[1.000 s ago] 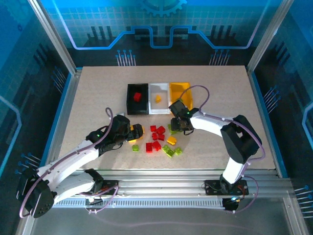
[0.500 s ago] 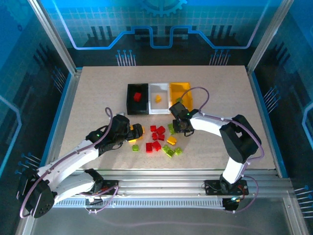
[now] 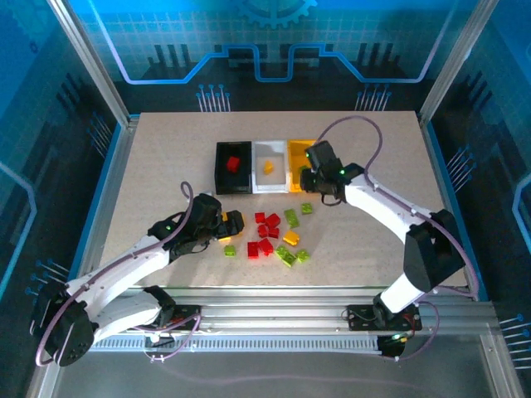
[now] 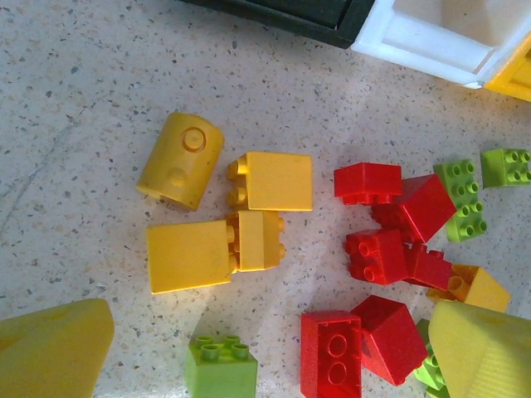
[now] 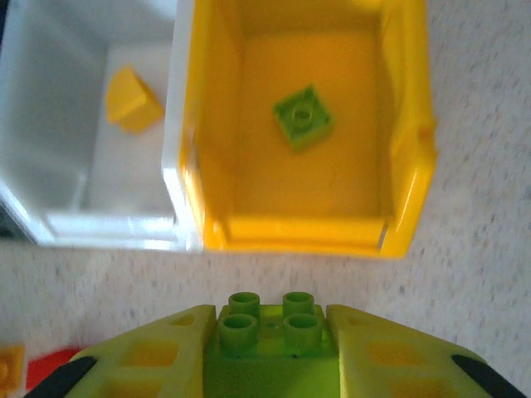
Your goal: Sort the legos into containers by color
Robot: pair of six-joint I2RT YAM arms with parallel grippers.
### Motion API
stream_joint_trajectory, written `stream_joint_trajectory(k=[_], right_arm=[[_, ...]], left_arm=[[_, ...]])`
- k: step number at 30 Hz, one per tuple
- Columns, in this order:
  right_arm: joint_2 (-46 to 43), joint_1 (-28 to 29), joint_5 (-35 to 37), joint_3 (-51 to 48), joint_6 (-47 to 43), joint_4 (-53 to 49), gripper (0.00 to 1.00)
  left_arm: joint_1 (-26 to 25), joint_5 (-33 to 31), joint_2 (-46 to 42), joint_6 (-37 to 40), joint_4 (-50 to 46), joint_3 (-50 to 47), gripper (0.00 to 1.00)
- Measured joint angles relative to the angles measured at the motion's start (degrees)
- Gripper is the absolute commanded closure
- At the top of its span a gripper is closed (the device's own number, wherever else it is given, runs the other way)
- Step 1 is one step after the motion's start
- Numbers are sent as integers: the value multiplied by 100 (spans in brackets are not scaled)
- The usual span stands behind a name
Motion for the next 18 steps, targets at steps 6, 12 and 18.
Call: stream_joint_trajectory(k=[6, 12, 18], right_arm=[[997, -278, -96, 857, -136, 22, 65], [1816, -459, -120, 1480, -249, -94, 44], [1845, -573, -195, 1534, -302, -136, 34]], left_arm=[[0, 61, 9, -4, -2, 0, 1], [2, 127, 9, 0, -2, 2, 1], [2, 129, 9, 2, -2, 2, 1]])
